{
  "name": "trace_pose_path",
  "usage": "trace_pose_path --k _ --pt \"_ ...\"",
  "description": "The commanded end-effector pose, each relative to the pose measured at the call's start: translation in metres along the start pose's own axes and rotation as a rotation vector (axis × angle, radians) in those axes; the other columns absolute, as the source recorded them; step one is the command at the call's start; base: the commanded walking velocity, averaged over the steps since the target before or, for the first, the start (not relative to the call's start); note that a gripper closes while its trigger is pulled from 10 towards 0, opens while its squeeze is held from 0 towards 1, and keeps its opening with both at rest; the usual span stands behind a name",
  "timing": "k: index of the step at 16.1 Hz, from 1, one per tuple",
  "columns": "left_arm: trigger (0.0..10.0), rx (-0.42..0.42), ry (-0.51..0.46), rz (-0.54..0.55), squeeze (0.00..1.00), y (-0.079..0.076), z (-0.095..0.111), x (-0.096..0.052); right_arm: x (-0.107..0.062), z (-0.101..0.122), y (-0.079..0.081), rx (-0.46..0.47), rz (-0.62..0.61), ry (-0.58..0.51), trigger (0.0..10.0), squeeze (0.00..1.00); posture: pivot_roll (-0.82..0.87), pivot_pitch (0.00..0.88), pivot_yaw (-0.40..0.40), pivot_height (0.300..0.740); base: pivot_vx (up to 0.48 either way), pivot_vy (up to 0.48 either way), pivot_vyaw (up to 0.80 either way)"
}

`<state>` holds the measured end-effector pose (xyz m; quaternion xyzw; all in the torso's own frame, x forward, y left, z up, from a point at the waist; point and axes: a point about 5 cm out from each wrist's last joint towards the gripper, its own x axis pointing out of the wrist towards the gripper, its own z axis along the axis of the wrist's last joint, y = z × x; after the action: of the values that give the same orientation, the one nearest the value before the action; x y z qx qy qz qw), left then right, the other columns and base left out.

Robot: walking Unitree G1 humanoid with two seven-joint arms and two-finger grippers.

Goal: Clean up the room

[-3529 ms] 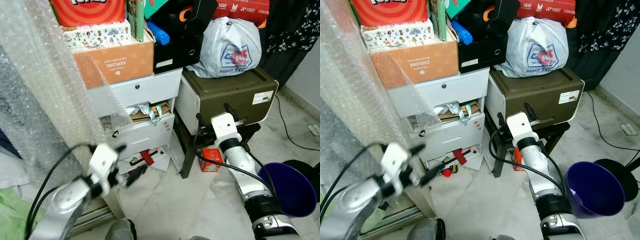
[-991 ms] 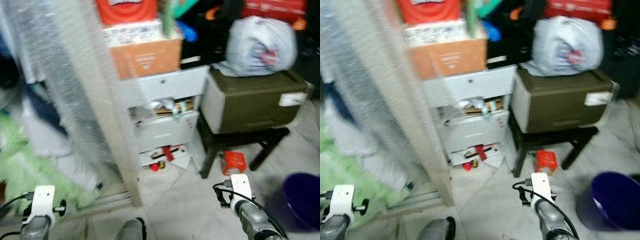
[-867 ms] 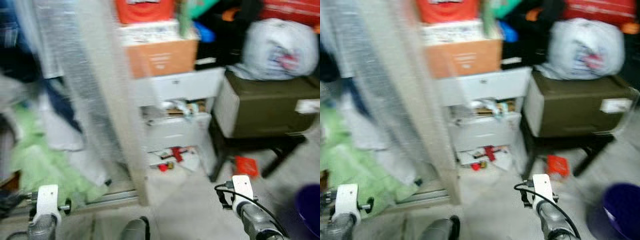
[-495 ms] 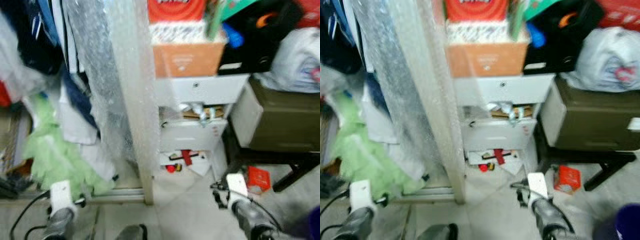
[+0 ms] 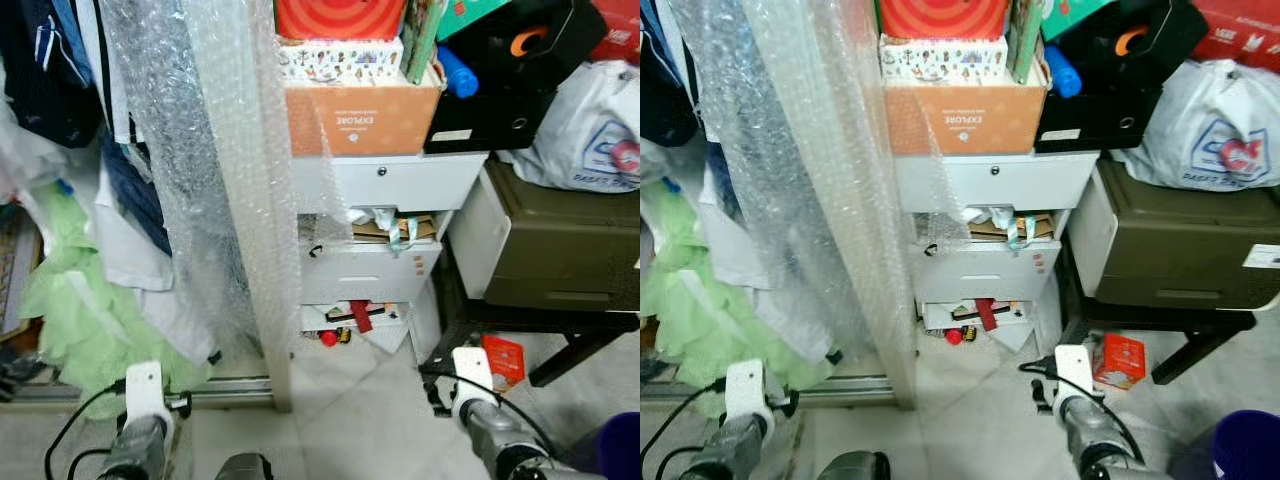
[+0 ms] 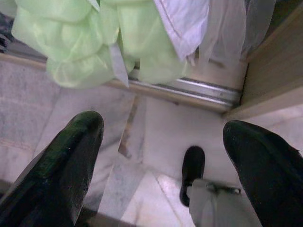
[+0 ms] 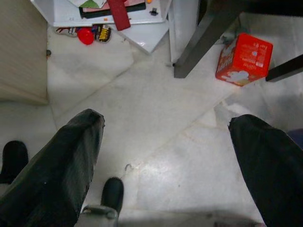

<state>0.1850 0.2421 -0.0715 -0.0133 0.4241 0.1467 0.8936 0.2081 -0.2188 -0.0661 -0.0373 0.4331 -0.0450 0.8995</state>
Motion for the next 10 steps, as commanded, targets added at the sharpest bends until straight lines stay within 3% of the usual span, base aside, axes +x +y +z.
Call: trace_pose_path --k 1,4,7,10 --pt "10.0 -0.001 0.022 0.004 0.00 0.001 -0.005 -0.001 -0.002 -0.004 -0.009 0.020 -0.012 0.006 10.0 0.00 -0.03 0.000 -0.016 0.740 0.000 0.000 0.00" --pt "10.0 -0.003 0.047 -0.003 0.00 0.000 -0.013 -0.002 -0.003 -0.004 -0.024 0.027 -0.025 0.002 10.0 0.00 -0.03 0.000 -0.016 0.740 0.000 0.000 0.00" --pt "10.0 -0.001 0.060 -0.006 0.00 0.000 -0.017 -0.003 -0.004 -0.003 -0.028 -0.009 -0.023 0.000 10.0 0.00 -0.03 0.000 -0.018 0.740 0.000 0.000 0.00" --pt "10.0 0.007 0.070 -0.006 0.00 0.002 -0.019 -0.004 -0.004 -0.003 -0.030 -0.025 -0.031 -0.003 10.0 0.00 -0.03 0.000 -0.014 0.740 0.000 0.000 0.76"
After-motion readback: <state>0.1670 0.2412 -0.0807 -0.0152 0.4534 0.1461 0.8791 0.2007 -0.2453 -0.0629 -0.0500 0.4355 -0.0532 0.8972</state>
